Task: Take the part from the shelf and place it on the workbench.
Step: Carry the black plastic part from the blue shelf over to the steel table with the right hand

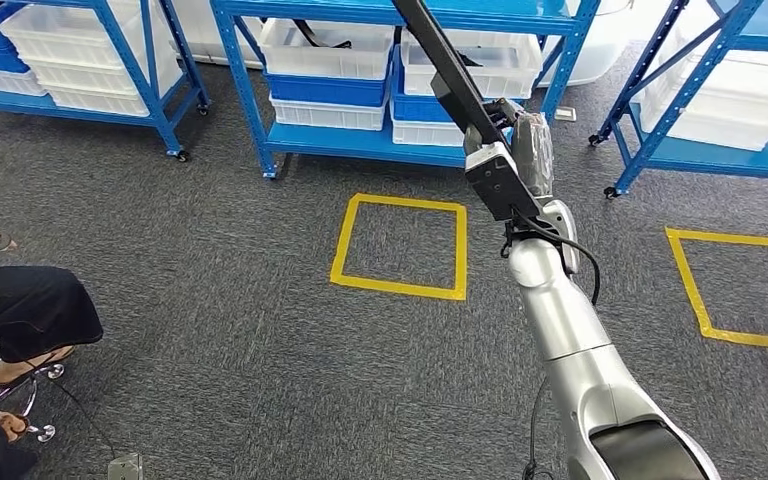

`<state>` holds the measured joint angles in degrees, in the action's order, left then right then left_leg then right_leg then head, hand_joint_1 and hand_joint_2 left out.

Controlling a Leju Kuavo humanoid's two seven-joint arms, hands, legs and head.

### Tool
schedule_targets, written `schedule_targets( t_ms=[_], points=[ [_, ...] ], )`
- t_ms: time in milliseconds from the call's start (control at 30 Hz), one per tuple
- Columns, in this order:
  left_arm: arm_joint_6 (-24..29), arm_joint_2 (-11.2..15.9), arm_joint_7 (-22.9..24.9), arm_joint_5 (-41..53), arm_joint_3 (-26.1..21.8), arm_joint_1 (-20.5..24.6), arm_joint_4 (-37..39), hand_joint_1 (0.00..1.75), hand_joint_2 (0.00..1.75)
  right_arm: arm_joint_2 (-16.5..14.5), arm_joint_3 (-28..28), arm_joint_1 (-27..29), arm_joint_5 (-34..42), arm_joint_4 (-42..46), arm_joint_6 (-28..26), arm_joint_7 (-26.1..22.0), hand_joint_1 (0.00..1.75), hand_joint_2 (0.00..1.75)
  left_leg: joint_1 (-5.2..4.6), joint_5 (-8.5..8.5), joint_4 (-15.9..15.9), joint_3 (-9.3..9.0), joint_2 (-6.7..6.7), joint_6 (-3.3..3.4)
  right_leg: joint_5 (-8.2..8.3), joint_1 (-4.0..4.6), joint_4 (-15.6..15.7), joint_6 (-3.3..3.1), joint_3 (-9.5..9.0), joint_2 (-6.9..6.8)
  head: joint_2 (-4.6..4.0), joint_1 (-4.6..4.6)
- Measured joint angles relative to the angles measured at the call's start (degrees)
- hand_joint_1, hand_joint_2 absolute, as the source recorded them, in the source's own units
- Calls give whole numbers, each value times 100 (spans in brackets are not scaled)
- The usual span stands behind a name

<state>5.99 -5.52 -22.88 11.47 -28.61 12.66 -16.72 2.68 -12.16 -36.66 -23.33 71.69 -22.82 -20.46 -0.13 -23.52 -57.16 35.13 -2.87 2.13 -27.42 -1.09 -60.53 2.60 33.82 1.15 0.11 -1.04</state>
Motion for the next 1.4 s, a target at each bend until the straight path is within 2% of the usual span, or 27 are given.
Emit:
schedule_targets(
  t_ms=[33,100,167,233,300,367,400,467,533,567,633,667,733,767,833,867,900,933,1000,1067,1133,1167,1233,1267,1333,1367,1400],
  points=[
    [1,0,-4,-1,-1,0,1,0,175,-1,-1,-1,-1,-3,-2,-2,175,175,-7,4,-21,31,-34,-30,54,-5,195,-14,-89,34,0,3],
    [3,4,-15,-2,-2,-14,2,0,175,-3,-8,2,-3,-8,-7,-5,175,175,4,31,-26,84,-93,-99,89,-12,256,-86,-100,4,0,7],
    [5,11,-26,-2,-4,-30,4,0,175,-4,-14,4,-8,-10,-27,-9,175,175,26,-51,-138,157,-12,-168,127,-39,276,-161,-103,-64,0,13],
    [6,14,-34,-2,-4,-31,5,0,175,-2,-15,11,-15,-9,-53,-12,175,175,49,-357,-629,381,154,-234,144,-58,291,-214,-105,-130,0,28],
    [5,14,-38,-2,-4,-32,8,0,175,1,-15,31,-21,-8,-67,-13,175,175,75,-687,-1346,711,226,-286,142,-56,289,-227,-100,-195,0,37],
    [4,16,-38,-2,-4,-39,11,0,175,5,-15,68,-25,-4,-74,-13,175,175,92,-747,-1684,873,248,-311,141,-58,288,-225,-98,-270,0,38],
    [4,19,-38,-2,-4,-40,13,0,175,7,-15,85,-26,1,-75,-13,175,175,100,-639,-1558,808,264,-313,140,-60,287,-224,-100,-309,0,38],
    [4,28,-41,-2,-4,-33,13,0,175,11,-15,101,-27,26,-78,-13,175,175,108,-287,-837,424,408,-296,135,-56,287,-216,-107,-384,0,40],
    [2,34,-47,-6,-4,-10,13,0,175,28,-12,96,-30,65,-91,-9,175,175,79,-86,-214,101,564,-258,119,-5,278,-183,-99,-453,0,30],
    [1,34,-51,-11,-4,-4,14,0,175,39,-11,96,-32,84,-98,-5,175,175,57,-74,-98,52,593,-232,111,21,278,-158,-98,-491,0,19],
    [-1,38,-59,-27,-4,-7,16,0,175,55,-10,102,-39,103,-108,4,175,175,28,-66,-70,65,495,-157,98,40,283,-89,-107,-570,0,-3],
    [-1,34,-62,-36,-4,-11,16,0,175,65,-9,108,-42,112,-109,7,175,175,22,-47,-52,61,448,-111,69,31,254,-60,-94,-551,0,-3],
    [-1,33,-67,-51,-5,-1,17,0,175,100,-2,116,-50,130,-110,8,175,175,27,2,-15,55,352,-14,-126,8,-90,-65,69,-377,0,-8],
    [-1,32,-70,-56,-5,6,17,0,175,127,4,127,-56,136,-113,12,175,175,25,15,-12,64,300,16,-287,0,-441,-99,235,-269,0,-10],
    [1,36,-73,-64,-5,4,19,0,175,176,14,169,-82,142,-119,25,175,175,16,28,-14,81,179,47,-561,12,-1190,-141,594,-164,0,-13],
    [3,34,-73,-71,-5,-6,20,0,175,201,18,198,-100,144,-122,34,175,175,10,33,-15,84,115,52,-602,21,-1387,-130,694,-146,0,-13],
    [5,32,-75,-81,-7,-18,22,0,175,228,21,224,-114,151,-125,40,175,175,4,37,-18,85,49,54,-544,30,-1338,-99,676,-132,0,-13],
    [8,30,-80,-96,-11,-27,23,0,175,259,26,242,-122,165,-126,44,175,175,-1,42,-23,85,-19,53,-411,33,-1071,-61,550,-112,0,-12],
    [9,31,-101,-130,-31,-37,23,0,175,332,49,261,-128,213,-132,47,175,175,-14,45,-50,93,-142,37,-102,40,-256,-23,159,6,0,-11],
    [9,34,-132,-159,-57,-52,23,0,175,412,84,290,-129,282,-143,52,175,175,-28,46,-76,115,-232,-1,43,47,191,-60,-65,73,0,-8],
    [9,47,-154,-176,-77,-88,24,0,175,478,119,340,-136,358,-154,61,175,175,-23,63,-66,138,-300,-60,77,39,247,-124,-101,13,0,-6],
    [9,55,-160,-178,-87,-108,26,0,175,500,136,360,-151,398,-162,71,175,175,-19,53,-77,154,-271,-90,97,22,262,-155,-107,-23,0,-3],
    [9,72,-169,-184,-104,-128,28,0,175,544,173,385,-198,474,-177,99,175,175,-12,-132,-330,281,-63,-165,132,-31,294,-229,-118,-106,0,15],
    [8,74,-173,-186,-109,-133,31,0,175,571,192,394,-223,503,-181,118,175,175,6,-315,-630,416,76,-203,139,-33,300,-251,-118,-151,0,24],
    [8,78,-175,-194,-113,-143,37,0,175,632,230,420,-253,532,-183,153,175,175,59,-670,-1376,766,208,-277,138,-31,299,-269,-109,-249,0,31],
    [8,79,-175,-196,-114,-152,41,0,175,661,247,440,-264,538,-183,168,175,175,87,-739,-1614,878,230,-306,137,-33,298,-268,-107,-303,0,32],
    [8,81,-175,-198,-115,-162,45,0,175,689,263,466,-276,542,-185,183,175,175,112,-702,-1645,887,250,-328,136,-38,296,-266,-107,-355,0,32]
  ],
)
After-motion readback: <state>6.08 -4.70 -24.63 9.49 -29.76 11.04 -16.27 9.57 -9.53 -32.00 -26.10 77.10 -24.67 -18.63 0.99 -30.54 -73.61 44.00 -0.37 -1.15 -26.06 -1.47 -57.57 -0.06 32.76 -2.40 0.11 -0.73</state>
